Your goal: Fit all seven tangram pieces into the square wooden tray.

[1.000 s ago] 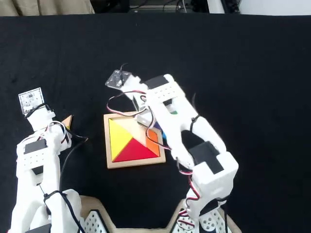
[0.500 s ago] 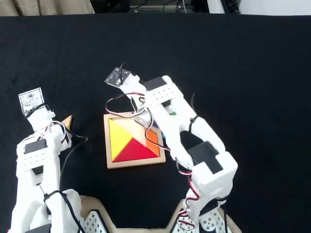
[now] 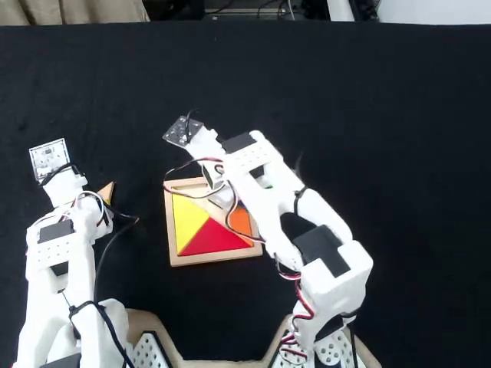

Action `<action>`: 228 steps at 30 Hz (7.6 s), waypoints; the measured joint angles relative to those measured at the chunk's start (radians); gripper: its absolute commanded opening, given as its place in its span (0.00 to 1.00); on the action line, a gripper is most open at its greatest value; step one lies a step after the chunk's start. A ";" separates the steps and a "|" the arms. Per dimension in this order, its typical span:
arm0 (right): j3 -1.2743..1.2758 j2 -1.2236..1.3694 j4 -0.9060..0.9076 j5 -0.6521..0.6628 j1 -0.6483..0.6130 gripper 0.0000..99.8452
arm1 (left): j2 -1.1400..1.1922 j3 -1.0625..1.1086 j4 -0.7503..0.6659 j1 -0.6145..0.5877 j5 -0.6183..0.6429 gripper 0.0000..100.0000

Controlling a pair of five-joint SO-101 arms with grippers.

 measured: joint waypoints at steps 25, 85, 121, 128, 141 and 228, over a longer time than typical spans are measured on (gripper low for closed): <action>0.066 -0.083 -0.061 0.028 0.005 0.04 | 0.000 0.000 0.000 0.000 0.000 0.17; 0.290 -0.520 -0.092 -0.020 0.305 0.02 | 0.000 0.000 0.000 0.000 0.000 0.17; 0.017 -0.040 -0.097 -0.382 0.407 0.01 | 0.470 -0.829 0.821 0.003 -0.704 0.18; 0.017 -0.018 -0.104 -0.382 0.408 0.01 | 0.720 -0.939 0.825 0.006 -0.815 0.26; 0.017 -0.018 -0.104 -0.382 0.408 0.01 | 0.881 -1.005 0.626 0.048 -0.489 0.26; 0.017 -0.018 -0.147 -0.382 0.408 0.01 | 1.119 -1.174 0.646 0.046 -0.525 0.13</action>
